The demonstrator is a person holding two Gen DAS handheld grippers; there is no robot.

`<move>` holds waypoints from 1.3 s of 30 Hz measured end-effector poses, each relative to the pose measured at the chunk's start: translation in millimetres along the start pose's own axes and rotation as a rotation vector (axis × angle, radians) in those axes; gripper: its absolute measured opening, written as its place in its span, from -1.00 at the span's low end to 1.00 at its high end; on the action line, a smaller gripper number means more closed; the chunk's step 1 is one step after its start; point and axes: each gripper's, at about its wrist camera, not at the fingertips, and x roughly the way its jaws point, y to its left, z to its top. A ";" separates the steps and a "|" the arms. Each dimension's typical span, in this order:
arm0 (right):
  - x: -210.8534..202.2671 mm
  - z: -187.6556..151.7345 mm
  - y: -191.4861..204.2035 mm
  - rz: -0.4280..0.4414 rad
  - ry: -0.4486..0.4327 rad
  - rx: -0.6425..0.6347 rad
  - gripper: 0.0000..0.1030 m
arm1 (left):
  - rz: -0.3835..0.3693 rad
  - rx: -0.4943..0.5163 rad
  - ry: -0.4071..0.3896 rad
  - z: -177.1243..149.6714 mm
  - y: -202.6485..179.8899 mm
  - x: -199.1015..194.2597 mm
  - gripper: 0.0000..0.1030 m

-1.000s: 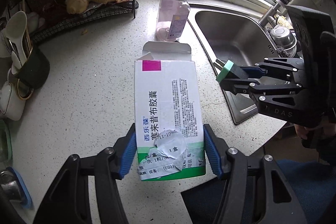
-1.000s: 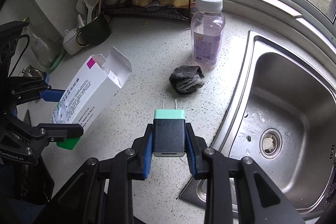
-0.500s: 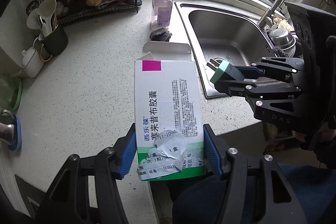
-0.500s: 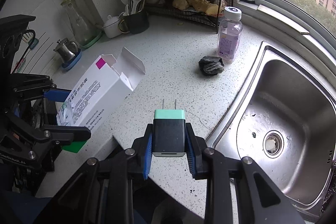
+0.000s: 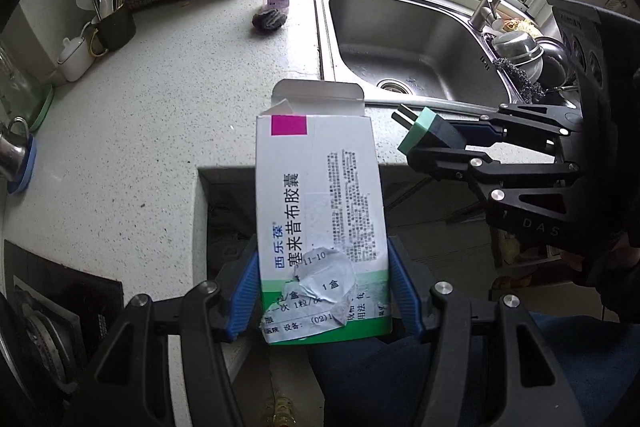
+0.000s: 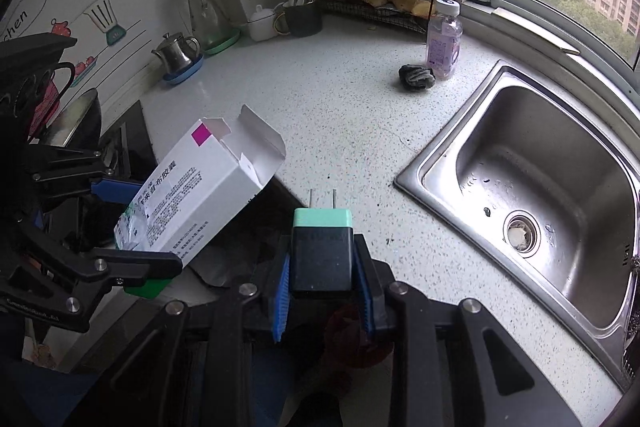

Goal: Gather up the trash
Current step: 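Carry the medicine box and adapter down to the red bin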

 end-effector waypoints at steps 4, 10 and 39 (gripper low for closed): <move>-1.6 -32.5 6.7 0.014 0.027 0.004 -0.50 | -0.007 -0.007 0.027 -26.3 -18.8 10.5 0.10; 4.8 -69.2 9.5 0.006 0.071 0.033 -0.50 | -0.023 0.000 0.086 -50.3 -35.1 39.4 0.10; 206.6 -207.7 -62.9 -0.082 0.206 0.170 -0.50 | -0.153 0.095 0.294 -102.4 -42.7 370.9 0.11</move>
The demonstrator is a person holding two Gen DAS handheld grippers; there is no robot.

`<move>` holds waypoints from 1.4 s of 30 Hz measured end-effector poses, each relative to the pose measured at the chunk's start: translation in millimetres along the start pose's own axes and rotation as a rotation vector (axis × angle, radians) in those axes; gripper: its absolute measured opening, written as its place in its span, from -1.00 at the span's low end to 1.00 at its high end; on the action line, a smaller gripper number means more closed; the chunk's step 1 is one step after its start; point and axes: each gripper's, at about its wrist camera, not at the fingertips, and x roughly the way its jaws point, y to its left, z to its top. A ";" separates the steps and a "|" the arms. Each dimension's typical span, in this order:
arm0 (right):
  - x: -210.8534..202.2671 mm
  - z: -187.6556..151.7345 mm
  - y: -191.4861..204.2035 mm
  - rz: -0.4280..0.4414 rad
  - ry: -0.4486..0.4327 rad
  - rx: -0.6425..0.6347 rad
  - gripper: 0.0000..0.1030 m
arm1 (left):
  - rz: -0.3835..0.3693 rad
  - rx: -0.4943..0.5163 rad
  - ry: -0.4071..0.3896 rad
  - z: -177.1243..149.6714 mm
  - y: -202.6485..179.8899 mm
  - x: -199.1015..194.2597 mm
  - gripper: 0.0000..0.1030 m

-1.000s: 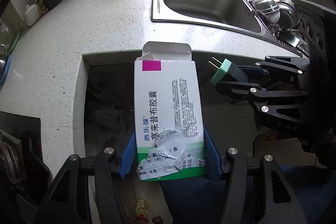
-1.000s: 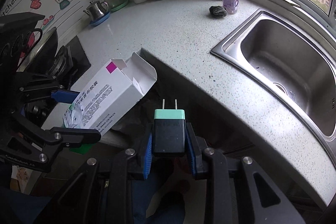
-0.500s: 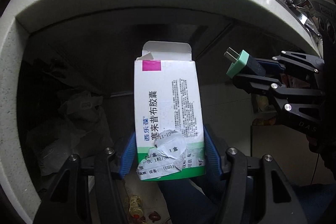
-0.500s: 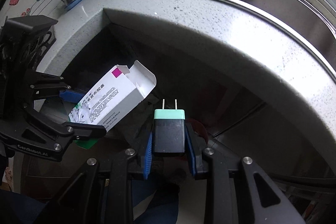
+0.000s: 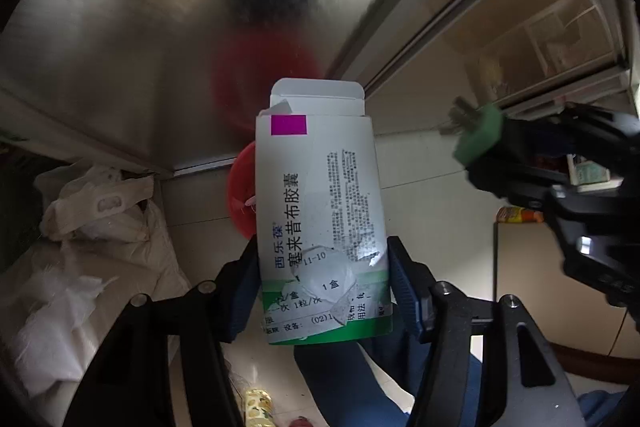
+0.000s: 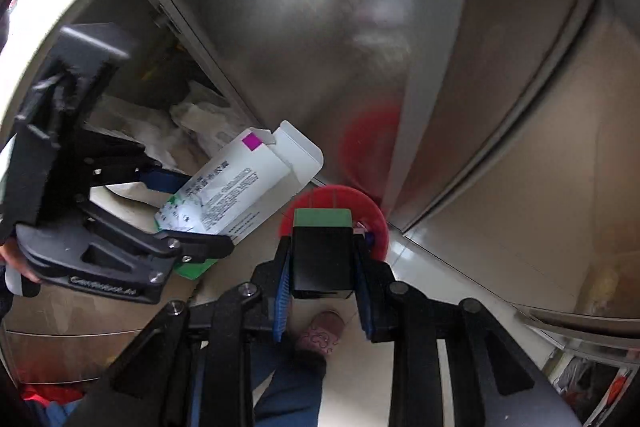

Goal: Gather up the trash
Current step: 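Carry the medicine box and adapter down to the red bin, then open the left gripper dropping the medicine box into the bin while the right holds the adapter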

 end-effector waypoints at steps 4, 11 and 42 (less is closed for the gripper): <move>11.2 -6.7 -4.4 0.004 0.013 0.038 -0.50 | 0.003 0.010 0.033 1.3 2.0 24.7 0.11; 10.1 -8.4 -12.1 0.008 0.022 0.063 -0.50 | -0.021 0.028 0.019 3.7 -3.2 25.2 0.66; 70.8 -4.4 -0.4 0.038 0.111 -0.024 -0.49 | 0.086 -0.129 -0.081 -28.7 64.3 -6.7 0.73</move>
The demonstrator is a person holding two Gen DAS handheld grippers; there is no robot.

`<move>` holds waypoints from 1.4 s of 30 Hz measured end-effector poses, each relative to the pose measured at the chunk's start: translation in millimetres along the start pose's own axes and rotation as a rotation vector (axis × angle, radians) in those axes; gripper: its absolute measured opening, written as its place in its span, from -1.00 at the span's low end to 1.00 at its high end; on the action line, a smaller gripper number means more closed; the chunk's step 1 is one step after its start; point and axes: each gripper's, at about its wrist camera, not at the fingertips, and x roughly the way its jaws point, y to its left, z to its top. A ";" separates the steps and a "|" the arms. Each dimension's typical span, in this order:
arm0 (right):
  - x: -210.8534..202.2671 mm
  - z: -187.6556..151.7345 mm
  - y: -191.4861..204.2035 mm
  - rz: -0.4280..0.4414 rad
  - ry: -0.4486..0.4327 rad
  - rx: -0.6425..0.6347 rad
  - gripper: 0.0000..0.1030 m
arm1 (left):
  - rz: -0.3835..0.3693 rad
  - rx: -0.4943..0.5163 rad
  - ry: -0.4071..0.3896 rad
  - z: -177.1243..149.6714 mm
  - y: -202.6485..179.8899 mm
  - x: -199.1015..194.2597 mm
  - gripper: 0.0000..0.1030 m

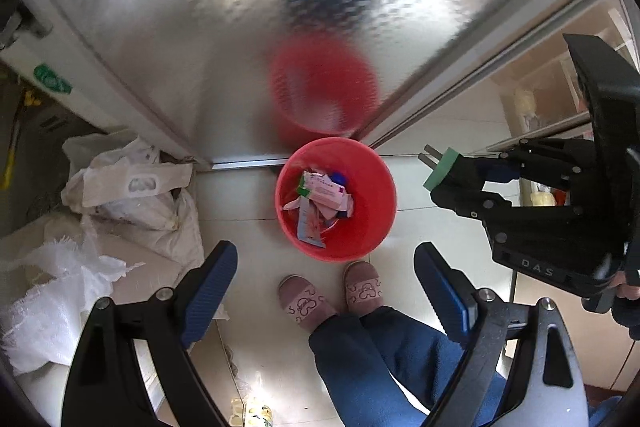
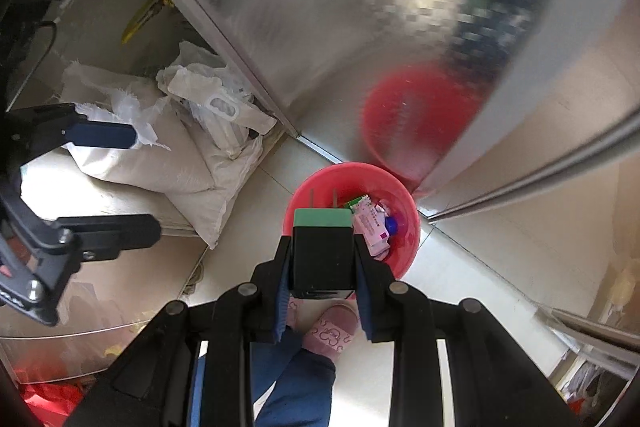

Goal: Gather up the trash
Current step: 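Open the left gripper dropping the medicine box into the bin while the right holds the adapter, then open the right gripper to drop the plug adapter into the bin, then raise both empty tools back up to the counter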

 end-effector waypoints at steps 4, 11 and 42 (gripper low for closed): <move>9.7 5.0 1.7 -0.006 0.032 -0.004 -0.49 | 0.032 0.012 0.002 -3.7 2.1 0.8 0.73; 15.9 8.9 8.5 0.000 0.040 -0.021 -0.21 | 0.046 -0.022 0.004 -6.3 12.7 -0.8 0.73; -195.0 23.9 44.6 -0.023 -0.091 -0.010 0.99 | 0.062 -0.044 -0.156 -5.2 -55.5 -225.6 0.73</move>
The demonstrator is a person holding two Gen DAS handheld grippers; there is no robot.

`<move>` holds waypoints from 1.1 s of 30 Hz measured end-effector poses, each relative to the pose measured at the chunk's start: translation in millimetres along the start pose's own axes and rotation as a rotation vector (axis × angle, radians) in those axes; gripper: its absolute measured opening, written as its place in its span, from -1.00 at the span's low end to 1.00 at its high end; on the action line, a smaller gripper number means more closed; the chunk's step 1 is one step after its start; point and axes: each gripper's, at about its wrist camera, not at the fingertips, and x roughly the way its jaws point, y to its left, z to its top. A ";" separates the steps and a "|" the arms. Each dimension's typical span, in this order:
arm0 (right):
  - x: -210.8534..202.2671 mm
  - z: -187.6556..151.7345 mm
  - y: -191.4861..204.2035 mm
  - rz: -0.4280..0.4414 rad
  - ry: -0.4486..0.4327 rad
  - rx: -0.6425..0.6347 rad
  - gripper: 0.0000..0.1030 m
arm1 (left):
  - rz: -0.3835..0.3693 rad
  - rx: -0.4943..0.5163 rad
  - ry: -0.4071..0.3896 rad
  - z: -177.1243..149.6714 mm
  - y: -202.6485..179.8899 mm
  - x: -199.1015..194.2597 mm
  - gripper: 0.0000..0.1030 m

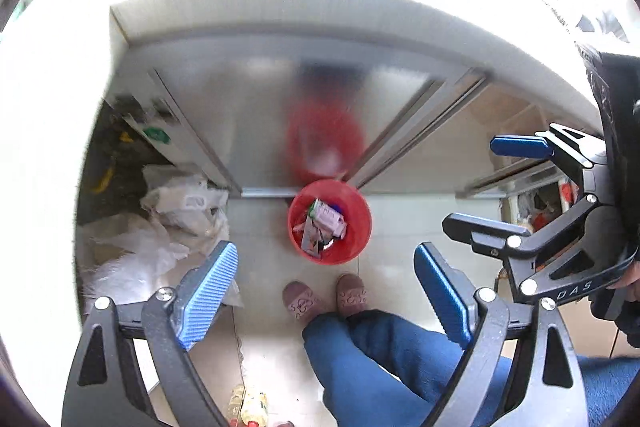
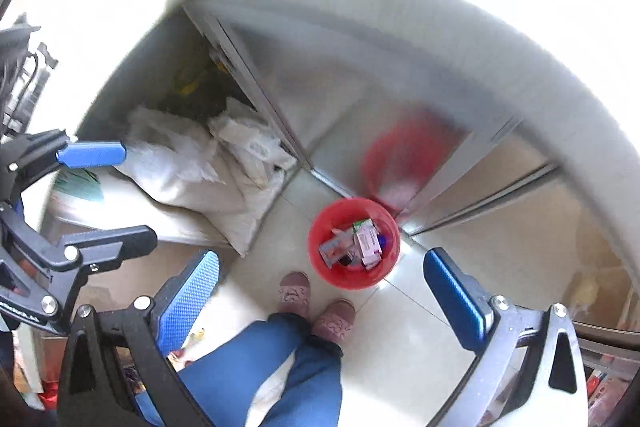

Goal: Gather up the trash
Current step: 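Raise both empty tools back up to the counter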

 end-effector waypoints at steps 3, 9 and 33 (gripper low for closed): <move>-34.7 5.5 4.1 -0.020 -0.036 -0.009 0.99 | 0.029 0.012 -0.030 6.6 -7.7 -32.3 0.72; -88.2 21.3 6.5 -0.025 -0.098 -0.017 0.99 | 0.042 -0.009 -0.081 20.5 -11.3 -78.8 0.73; -126.3 186.3 -14.5 -0.099 -0.269 -0.021 0.99 | 0.052 -0.004 -0.217 204.9 84.4 -131.3 0.72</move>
